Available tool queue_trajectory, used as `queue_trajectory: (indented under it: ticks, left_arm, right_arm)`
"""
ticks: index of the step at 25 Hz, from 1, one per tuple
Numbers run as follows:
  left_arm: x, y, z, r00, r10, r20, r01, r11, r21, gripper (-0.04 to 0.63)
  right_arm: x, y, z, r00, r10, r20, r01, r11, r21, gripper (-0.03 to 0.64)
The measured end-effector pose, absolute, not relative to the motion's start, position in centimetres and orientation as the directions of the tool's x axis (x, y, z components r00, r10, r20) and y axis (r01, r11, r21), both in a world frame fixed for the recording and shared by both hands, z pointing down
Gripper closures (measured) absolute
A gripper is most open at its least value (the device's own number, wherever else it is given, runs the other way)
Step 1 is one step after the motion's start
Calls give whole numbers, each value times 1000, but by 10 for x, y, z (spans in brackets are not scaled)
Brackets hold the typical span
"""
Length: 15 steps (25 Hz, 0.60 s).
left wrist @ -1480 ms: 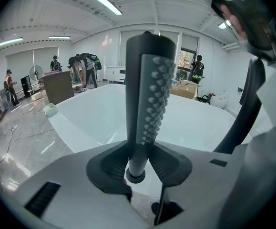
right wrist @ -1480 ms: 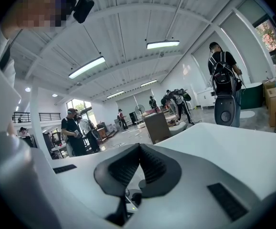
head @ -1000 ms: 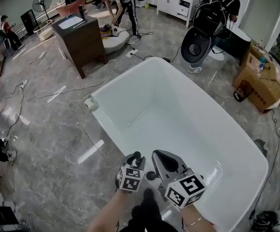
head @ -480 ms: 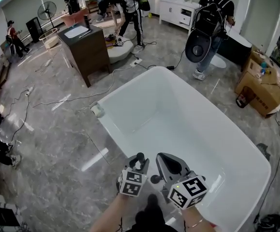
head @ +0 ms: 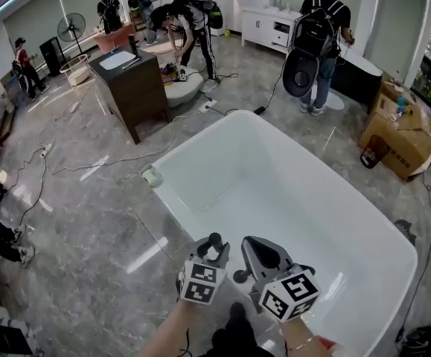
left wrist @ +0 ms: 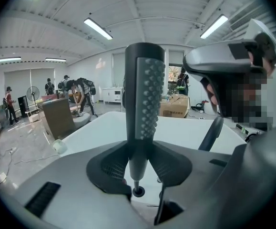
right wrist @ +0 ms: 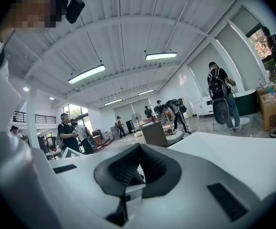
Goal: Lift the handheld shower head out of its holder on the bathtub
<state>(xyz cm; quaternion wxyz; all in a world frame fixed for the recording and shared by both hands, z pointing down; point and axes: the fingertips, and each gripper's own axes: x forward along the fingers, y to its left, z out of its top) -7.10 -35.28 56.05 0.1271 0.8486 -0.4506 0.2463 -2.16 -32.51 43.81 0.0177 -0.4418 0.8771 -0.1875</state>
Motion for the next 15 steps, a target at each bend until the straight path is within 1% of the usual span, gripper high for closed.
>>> queue_trajectory:
  ticks: [15]
  left_arm:
    - [-68,-301,490,486,-728,483,-817,-575,-44,445]
  right_arm:
    - [-15,-267,409,-605,-790,100,-767,545,-338,612]
